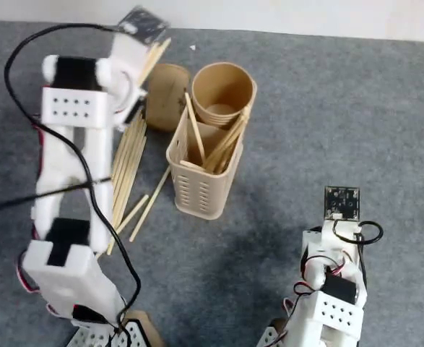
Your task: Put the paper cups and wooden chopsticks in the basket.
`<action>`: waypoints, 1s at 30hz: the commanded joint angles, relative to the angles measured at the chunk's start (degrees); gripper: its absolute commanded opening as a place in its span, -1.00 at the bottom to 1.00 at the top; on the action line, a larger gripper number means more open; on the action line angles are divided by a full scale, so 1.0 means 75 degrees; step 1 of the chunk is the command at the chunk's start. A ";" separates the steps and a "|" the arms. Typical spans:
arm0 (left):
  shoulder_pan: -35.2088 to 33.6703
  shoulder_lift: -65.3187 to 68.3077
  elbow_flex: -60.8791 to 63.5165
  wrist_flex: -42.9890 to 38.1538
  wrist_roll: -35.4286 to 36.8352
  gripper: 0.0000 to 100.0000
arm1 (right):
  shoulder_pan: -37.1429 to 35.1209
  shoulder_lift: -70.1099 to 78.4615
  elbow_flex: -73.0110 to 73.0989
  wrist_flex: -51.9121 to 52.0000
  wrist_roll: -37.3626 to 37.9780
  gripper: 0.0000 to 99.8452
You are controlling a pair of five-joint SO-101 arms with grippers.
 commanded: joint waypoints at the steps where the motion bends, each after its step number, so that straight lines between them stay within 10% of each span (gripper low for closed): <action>1: 0.0815 -0.0568 -0.0826 0.0082 0.0152 -0.99 | -0.0076 -0.0100 0.0240 -0.0135 0.0070 -0.48; 19: 0.4026 -0.0568 -0.7285 0.0281 0.1676 -0.99 | -0.0076 -0.0100 0.0240 -0.0135 0.0070 -0.48; 30: 0.4566 -0.0170 -0.7437 0.0340 0.2473 -0.99 | -0.0076 -0.0100 0.0240 -0.0135 0.0070 -0.48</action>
